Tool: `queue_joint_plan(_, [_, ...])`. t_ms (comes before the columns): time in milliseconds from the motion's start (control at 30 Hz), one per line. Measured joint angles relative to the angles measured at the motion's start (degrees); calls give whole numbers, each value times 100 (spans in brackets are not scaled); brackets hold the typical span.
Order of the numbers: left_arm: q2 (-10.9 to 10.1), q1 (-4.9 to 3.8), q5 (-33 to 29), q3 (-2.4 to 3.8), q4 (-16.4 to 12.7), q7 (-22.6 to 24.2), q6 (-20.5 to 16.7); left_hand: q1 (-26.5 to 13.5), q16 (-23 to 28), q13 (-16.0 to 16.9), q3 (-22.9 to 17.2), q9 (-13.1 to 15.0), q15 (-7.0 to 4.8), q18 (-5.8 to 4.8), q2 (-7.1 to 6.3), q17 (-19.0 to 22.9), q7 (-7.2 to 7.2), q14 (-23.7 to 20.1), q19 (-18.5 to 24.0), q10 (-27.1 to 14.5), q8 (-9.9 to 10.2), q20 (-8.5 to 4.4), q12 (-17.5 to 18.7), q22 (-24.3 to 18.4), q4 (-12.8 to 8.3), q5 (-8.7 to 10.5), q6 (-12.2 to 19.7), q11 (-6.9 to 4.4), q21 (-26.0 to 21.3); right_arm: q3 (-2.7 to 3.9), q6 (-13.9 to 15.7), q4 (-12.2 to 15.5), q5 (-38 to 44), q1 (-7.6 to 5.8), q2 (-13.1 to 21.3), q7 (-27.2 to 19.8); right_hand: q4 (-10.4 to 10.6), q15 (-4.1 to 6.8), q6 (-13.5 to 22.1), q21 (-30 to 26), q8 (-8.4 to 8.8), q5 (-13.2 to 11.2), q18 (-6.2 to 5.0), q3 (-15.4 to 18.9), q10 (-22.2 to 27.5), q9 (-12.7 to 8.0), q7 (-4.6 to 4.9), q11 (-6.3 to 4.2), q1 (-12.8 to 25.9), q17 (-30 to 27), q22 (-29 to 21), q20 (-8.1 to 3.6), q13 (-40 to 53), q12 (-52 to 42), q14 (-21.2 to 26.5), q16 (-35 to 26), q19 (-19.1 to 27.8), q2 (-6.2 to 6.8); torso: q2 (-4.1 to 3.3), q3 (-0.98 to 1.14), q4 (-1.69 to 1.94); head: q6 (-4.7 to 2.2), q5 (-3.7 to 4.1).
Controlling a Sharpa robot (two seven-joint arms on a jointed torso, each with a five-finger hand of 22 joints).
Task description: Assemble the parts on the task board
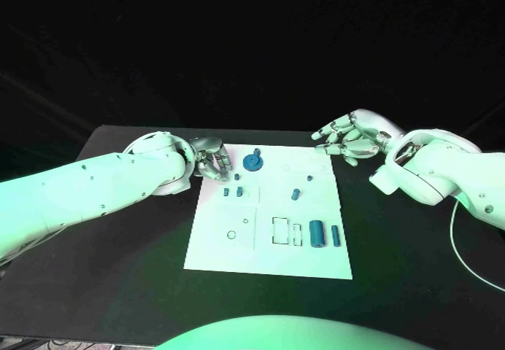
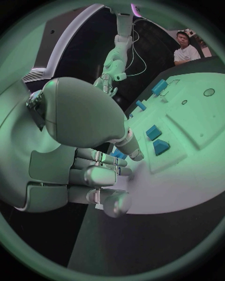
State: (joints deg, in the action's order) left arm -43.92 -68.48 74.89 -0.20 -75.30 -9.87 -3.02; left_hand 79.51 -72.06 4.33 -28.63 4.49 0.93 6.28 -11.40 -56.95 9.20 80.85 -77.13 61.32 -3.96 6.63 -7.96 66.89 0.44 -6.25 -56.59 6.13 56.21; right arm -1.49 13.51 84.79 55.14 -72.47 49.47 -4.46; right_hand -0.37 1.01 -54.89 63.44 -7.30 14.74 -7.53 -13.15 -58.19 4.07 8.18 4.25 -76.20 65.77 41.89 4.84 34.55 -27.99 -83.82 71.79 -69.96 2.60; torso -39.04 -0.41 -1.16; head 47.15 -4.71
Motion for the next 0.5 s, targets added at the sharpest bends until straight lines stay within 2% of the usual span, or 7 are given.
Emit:
queue_joint_plan(100, [-176,-27,-350,19,-93,104,-66,26,429,-17,-70,-10,25,180,26,692,24,-351,339,-133,0,19,0,-413,-70,-17,-25,31,-653,0,-47,-93,575,4,-35,208,-101,-15,-116,0,-61,-92,1,-261,-1,0,-9,0,-98,-40,5,34,-536,549,-15,-30,-34,37,1,0,1,-18,8])
queue_joint_plan(133, [-225,-32,-512,21,-124,167,-108,42,584,-17,-88,-10,35,179,42,930,60,-478,468,-149,-7,25,0,-564,-88,-38,-60,46,-894,1,-63,-115,781,11,-53,270,-125,-20,-146,1,-66,-125,1,-363,-20,0,-22,11,-104,-18,36,56,-744,756,-21,-28,-72,44,1,1,0,-26,8])
queue_joint_plan(200, [-325,-37,-1017,24,-201,387,-253,74,1034,-17,-118,-10,45,352,73,1597,106,-848,838,-153,-61,40,-78,-975,-118,-38,-136,51,-1561,2,-99,-145,1289,43,-107,408,-165,-20,-331,72,-88,-190,1,-553,-202,0,26,12,-127,56,144,44,-1129,1126,-21,36,-176,66,0,2,0,-43,14])
queue_joint_plan(233, [-364,-37,-1293,23,-243,508,-329,82,1241,-14,-120,-10,46,355,87,1890,97,-1014,958,-150,-62,45,-137,-1085,-116,-38,-177,50,-1750,2,-116,-154,1509,61,-135,461,-181,-20,-383,99,-89,-224,1,-620,-255,0,26,7,-126,77,178,51,-1259,1248,-21,49,-200,67,-1,2,-2,-57,29])
queue_joint_plan(333, [-451,-37,-2240,9,-383,892,-552,-1,1523,11,-145,-10,50,355,170,2244,75,-1238,1113,-45,-105,46,-262,-1197,-74,-38,-258,29,-1950,-2,-162,-177,2110,114,-216,602,-205,-20,-459,106,-89,-314,1,-765,-368,0,9,-7,-98,85,220,58,-1535,1482,-20,49,-232,139,-4,2,-3,-85,55])
queue_joint_plan(500, [-566,-13,-4493,-22,-651,1661,-885,-145,1662,112,68,-9,11,355,314,2445,31,-1339,1173,178,-168,45,-593,-1346,52,-62,-302,-51,-2177,-24,-260,-236,3210,218,-384,848,-217,-20,-491,106,-8,-389,1,-925,-424,0,-1,-7,-16,38,222,49,-1869,1746,-20,49,-240,221,-13,-2,-6,-136,136])
